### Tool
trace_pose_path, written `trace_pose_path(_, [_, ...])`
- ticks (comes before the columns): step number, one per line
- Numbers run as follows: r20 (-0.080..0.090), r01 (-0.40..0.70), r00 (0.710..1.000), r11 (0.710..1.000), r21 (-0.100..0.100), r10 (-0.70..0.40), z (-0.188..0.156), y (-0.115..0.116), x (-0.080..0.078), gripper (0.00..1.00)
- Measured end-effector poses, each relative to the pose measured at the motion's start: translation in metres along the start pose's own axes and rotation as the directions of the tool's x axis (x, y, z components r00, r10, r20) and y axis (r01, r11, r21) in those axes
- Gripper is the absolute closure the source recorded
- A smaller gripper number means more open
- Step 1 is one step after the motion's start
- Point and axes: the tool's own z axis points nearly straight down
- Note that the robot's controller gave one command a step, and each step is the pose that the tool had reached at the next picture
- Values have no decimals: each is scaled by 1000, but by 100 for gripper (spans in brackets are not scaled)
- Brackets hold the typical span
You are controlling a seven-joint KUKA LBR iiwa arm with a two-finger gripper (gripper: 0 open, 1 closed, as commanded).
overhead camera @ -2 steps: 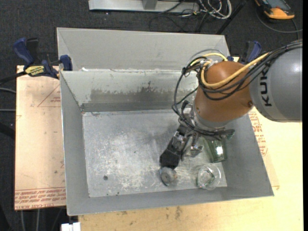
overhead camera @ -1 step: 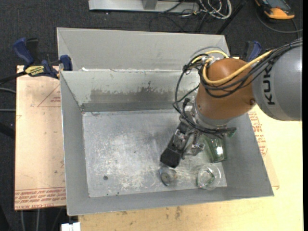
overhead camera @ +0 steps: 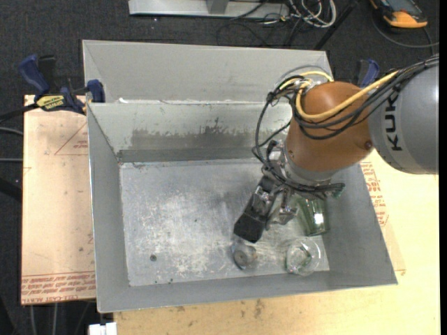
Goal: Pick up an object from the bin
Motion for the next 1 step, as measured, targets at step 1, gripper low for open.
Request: trace_pose_path(1, [-1,-1,1000,1000,-3,0,-6,1,0,100])
